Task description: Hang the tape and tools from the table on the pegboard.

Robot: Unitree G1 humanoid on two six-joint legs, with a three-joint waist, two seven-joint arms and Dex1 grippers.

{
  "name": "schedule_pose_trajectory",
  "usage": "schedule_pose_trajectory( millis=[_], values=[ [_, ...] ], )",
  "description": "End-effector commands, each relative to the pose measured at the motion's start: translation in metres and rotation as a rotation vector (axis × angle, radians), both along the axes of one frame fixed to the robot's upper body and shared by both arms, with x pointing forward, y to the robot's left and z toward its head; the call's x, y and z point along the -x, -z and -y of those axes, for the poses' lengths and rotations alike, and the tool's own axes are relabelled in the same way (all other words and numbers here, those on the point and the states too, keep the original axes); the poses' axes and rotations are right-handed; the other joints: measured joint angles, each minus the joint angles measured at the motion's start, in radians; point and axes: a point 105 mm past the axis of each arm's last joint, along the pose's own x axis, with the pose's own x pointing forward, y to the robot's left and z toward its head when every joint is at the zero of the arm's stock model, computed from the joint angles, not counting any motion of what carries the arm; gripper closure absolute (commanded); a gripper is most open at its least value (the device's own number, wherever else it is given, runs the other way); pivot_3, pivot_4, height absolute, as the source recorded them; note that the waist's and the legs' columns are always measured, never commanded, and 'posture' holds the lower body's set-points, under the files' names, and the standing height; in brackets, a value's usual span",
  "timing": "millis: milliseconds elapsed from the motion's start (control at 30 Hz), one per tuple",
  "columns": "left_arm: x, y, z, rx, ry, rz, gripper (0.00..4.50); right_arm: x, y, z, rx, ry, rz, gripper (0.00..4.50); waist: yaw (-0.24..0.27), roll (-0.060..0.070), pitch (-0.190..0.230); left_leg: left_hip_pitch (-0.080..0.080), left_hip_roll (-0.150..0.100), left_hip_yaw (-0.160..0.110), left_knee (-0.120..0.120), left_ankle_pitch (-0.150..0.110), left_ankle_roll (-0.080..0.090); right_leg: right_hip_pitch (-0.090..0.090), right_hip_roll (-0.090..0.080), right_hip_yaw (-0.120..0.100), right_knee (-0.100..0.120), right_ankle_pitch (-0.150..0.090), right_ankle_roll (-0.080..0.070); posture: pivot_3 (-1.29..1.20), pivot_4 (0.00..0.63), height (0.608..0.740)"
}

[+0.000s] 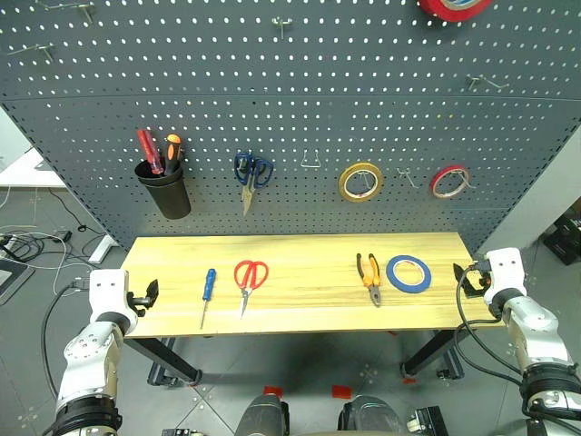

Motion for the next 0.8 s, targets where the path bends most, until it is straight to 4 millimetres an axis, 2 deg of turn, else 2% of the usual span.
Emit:
schedule_pose_trajectory(
  millis=[33, 333, 533, 600, 700, 800],
  values=[
    [-0.004, -0.015, -0.003, -0.031, -0.003, 0.058, 0.84, -0.008, -0.018, 0.001, 0.014, -0.009, 0.066, 0.00, 0.000, 0.000, 0.000, 0.000, 0.000, 0.000, 0.000, 0.000, 0.000, 0.000, 0.000, 0.000, 0.000, 0.000, 0.000, 0.09, 0.038, 0.740],
    [-0.006, -0.019, -0.001, -0.106, 0.018, 0.070, 0.84, -0.007, -0.015, -0.002, 0.006, -0.026, 0.045, 0.00, 0.001, 0.000, 0.000, 0.000, 0.000, 0.000, 0.000, 0.000, 0.000, 0.000, 0.000, 0.000, 0.000, 0.000, 0.000, 0.09, 0.040, 0.740],
    [-0.006, -0.029, -0.002, -0.101, 0.005, 0.125, 0.84, -0.002, -0.014, -0.013, 0.011, -0.082, 0.036, 0.00, 0.002, 0.000, 0.000, 0.000, 0.000, 0.000, 0.000, 0.000, 0.000, 0.000, 0.000, 0.000, 0.000, 0.000, 0.000, 0.08, 0.055, 0.740],
    [-0.005, -0.029, -0.003, -0.127, 0.004, 0.109, 0.84, 0.000, -0.014, -0.015, 0.035, -0.092, 0.023, 0.00, 0.002, -0.001, 0.002, 0.000, 0.000, 0.000, 0.000, 0.000, 0.000, 0.000, 0.000, 0.000, 0.000, 0.000, 0.000, 0.08, 0.079, 0.740],
    [-0.004, -0.025, 0.001, -0.060, 0.003, 0.106, 0.84, 0.003, -0.011, -0.022, 0.051, -0.127, -0.007, 0.00, 0.001, -0.004, 0.011, 0.001, 0.000, 0.000, 0.000, 0.000, 0.000, 0.000, 0.000, 0.000, 0.000, 0.000, 0.000, 0.08, 0.090, 0.740],
    [0.000, -0.021, 0.007, -0.075, 0.022, 0.077, 0.84, 0.009, -0.008, -0.032, 0.081, -0.171, -0.072, 0.00, -0.001, -0.004, 0.028, 0.001, 0.001, 0.000, 0.000, 0.000, 0.001, 0.001, 0.000, 0.001, 0.000, 0.000, 0.000, 0.05, 0.136, 0.740]
  ],
)
